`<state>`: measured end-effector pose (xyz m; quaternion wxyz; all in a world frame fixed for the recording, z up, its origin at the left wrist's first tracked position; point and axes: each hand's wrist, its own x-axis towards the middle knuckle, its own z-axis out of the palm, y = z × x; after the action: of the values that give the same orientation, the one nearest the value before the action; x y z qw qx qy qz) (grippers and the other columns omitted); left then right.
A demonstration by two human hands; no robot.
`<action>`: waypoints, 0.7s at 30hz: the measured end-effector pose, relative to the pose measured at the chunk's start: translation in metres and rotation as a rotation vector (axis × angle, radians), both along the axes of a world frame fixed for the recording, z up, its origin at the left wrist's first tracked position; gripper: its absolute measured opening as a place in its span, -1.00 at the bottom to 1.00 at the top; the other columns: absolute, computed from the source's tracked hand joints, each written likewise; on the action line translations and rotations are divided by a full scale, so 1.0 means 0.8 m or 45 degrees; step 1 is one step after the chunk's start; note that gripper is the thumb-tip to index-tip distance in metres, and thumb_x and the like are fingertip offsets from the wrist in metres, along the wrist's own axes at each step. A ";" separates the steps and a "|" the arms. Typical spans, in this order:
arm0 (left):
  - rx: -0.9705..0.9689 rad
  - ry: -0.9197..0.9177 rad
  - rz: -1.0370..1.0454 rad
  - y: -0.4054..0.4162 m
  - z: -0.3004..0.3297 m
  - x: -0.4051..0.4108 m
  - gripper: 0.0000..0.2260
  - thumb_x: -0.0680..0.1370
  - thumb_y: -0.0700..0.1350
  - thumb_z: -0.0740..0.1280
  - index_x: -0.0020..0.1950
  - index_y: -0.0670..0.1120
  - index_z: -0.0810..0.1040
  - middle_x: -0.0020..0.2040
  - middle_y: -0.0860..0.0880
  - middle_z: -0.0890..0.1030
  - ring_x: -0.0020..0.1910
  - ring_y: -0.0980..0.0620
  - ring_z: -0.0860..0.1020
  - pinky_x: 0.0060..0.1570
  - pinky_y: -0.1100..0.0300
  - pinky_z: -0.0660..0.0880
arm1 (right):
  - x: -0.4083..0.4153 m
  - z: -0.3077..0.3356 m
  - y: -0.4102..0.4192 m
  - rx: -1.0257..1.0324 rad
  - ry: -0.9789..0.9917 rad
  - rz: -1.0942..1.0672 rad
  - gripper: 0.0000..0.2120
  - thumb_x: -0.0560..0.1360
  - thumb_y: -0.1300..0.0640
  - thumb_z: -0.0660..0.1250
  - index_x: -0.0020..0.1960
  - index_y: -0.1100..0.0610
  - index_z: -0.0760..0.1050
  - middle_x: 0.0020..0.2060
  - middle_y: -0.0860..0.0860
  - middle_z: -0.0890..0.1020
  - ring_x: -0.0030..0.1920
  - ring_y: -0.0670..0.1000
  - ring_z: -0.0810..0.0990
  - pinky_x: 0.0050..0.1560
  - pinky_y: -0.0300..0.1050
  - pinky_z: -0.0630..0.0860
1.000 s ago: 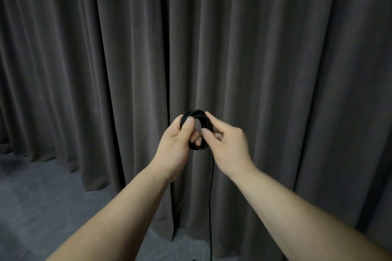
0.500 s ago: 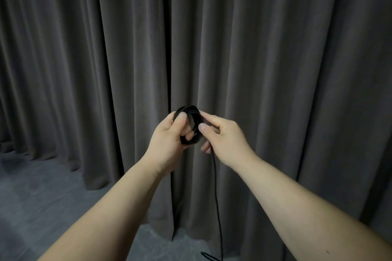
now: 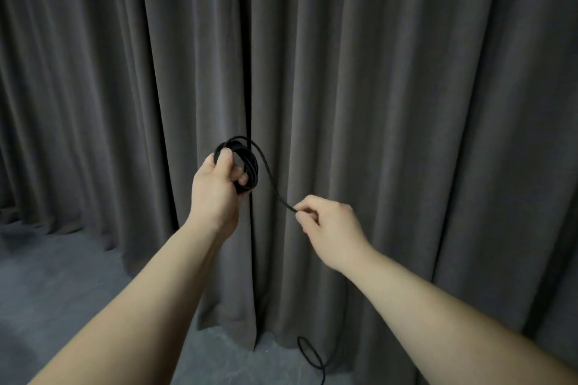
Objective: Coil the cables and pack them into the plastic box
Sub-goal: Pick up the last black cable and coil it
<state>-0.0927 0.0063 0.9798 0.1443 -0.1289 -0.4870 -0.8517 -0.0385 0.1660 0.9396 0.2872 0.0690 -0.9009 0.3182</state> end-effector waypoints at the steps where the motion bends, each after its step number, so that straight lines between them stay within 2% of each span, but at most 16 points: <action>1: -0.033 0.014 0.017 0.001 -0.002 0.000 -0.76 0.66 -0.13 0.15 -0.21 -0.03 0.32 -0.46 0.09 0.28 -0.45 0.12 0.29 -0.03 0.02 0.38 | 0.004 0.007 -0.004 0.215 0.000 -0.003 -0.85 0.55 0.07 0.24 0.00 -0.03 0.59 -0.17 -0.07 0.67 -0.08 0.03 0.61 -0.05 -0.09 0.53; 3: -0.114 0.037 0.051 0.003 -0.006 -0.002 -0.78 0.66 -0.13 0.15 -0.19 -0.03 0.33 -0.44 0.08 0.29 -0.42 0.11 0.29 -0.04 0.02 0.38 | 0.009 0.020 -0.012 0.604 -0.085 0.032 -0.75 0.58 0.08 0.17 0.14 -0.04 0.58 0.05 -0.03 0.63 0.09 0.07 0.57 0.08 -0.09 0.49; 4: -0.172 0.052 0.076 0.004 -0.009 -0.002 -0.79 0.65 -0.13 0.16 -0.19 -0.03 0.34 -0.43 0.08 0.30 -0.40 0.10 0.30 -0.05 0.01 0.38 | 0.011 0.025 -0.015 0.700 -0.122 0.072 -0.72 0.58 0.09 0.15 0.18 -0.04 0.56 0.09 -0.02 0.59 0.13 0.08 0.54 0.11 -0.10 0.47; 6: -0.321 0.089 0.139 0.004 -0.014 -0.001 -0.77 0.65 -0.11 0.17 -0.22 -0.03 0.34 -0.45 0.12 0.33 -0.37 0.08 0.31 -0.08 0.03 0.37 | 0.014 0.032 -0.017 0.722 -0.156 0.177 -0.69 0.56 0.13 0.15 0.22 -0.04 0.55 0.08 -0.04 0.55 0.14 0.06 0.52 0.13 -0.14 0.43; 8: -0.479 0.134 0.203 0.003 -0.019 0.000 -0.76 0.64 -0.10 0.18 -0.24 -0.04 0.35 -0.48 0.16 0.37 -0.36 0.08 0.33 -0.12 0.05 0.36 | 0.017 0.040 -0.017 0.660 -0.170 0.272 -0.69 0.55 0.15 0.18 0.21 -0.04 0.57 0.04 -0.04 0.53 0.06 0.01 0.52 0.09 -0.20 0.39; 10: -0.573 0.141 0.198 0.003 -0.024 0.001 -0.78 0.64 -0.10 0.19 -0.22 -0.05 0.38 -0.47 0.16 0.39 -0.37 0.11 0.35 -0.15 0.09 0.38 | 0.018 0.050 -0.015 0.553 -0.182 0.353 -0.72 0.55 0.17 0.22 0.16 -0.04 0.60 0.00 -0.03 0.52 -0.07 -0.06 0.48 0.03 -0.23 0.36; 12: -0.563 0.122 0.070 0.007 -0.030 0.004 -0.82 0.65 -0.12 0.19 -0.16 -0.09 0.43 -0.44 0.12 0.42 -0.38 0.15 0.38 -0.19 0.14 0.39 | 0.013 0.059 -0.011 0.396 -0.123 0.394 -0.74 0.54 0.20 0.27 0.11 -0.02 0.64 -0.06 -0.02 0.52 -0.10 -0.09 0.48 0.03 -0.26 0.37; 14: -0.494 0.082 -0.156 0.013 -0.035 0.006 -0.84 0.61 -0.08 0.24 -0.03 -0.16 0.50 -0.30 0.00 0.52 -0.25 0.09 0.47 -0.04 0.04 0.49 | 0.006 0.061 -0.008 0.142 -0.047 0.371 -0.78 0.52 0.24 0.31 0.05 0.03 0.67 -0.10 -0.02 0.53 -0.09 -0.10 0.52 0.02 -0.34 0.38; 16: -0.437 0.007 -0.357 0.018 -0.038 0.009 -0.69 0.51 0.00 0.27 0.10 -0.20 0.55 -0.13 -0.15 0.57 -0.12 -0.04 0.53 0.10 -0.07 0.48 | 0.001 0.058 -0.008 -0.169 0.009 0.354 -0.82 0.47 0.30 0.36 -0.03 0.09 0.68 -0.16 -0.01 0.59 -0.14 -0.12 0.57 -0.03 -0.37 0.42; 19: -0.425 0.021 -0.467 0.026 -0.041 0.013 -0.75 0.59 -0.02 0.21 0.02 -0.19 0.51 -0.34 -0.06 0.48 -0.34 0.03 0.43 -0.07 0.03 0.38 | -0.003 0.050 -0.007 -0.527 0.028 0.355 -0.82 0.40 0.34 0.44 -0.21 0.08 0.55 -0.35 -0.02 0.59 -0.37 -0.17 0.53 -0.21 -0.31 0.45; 21: -0.441 0.028 -0.502 0.032 -0.042 0.014 -0.76 0.61 0.01 0.17 -0.01 -0.17 0.45 -0.41 0.00 0.40 -0.39 0.04 0.37 -0.18 0.13 0.36 | -0.005 0.046 -0.004 -0.600 0.038 0.270 -0.79 0.35 0.28 0.51 -0.26 0.10 0.48 -0.41 -0.05 0.53 -0.44 -0.17 0.46 -0.31 -0.28 0.42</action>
<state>-0.0812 0.0316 0.9460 -0.0433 -0.2534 -0.5893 -0.7659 -0.0429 0.1626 0.9765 0.2737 0.0992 -0.7852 0.5465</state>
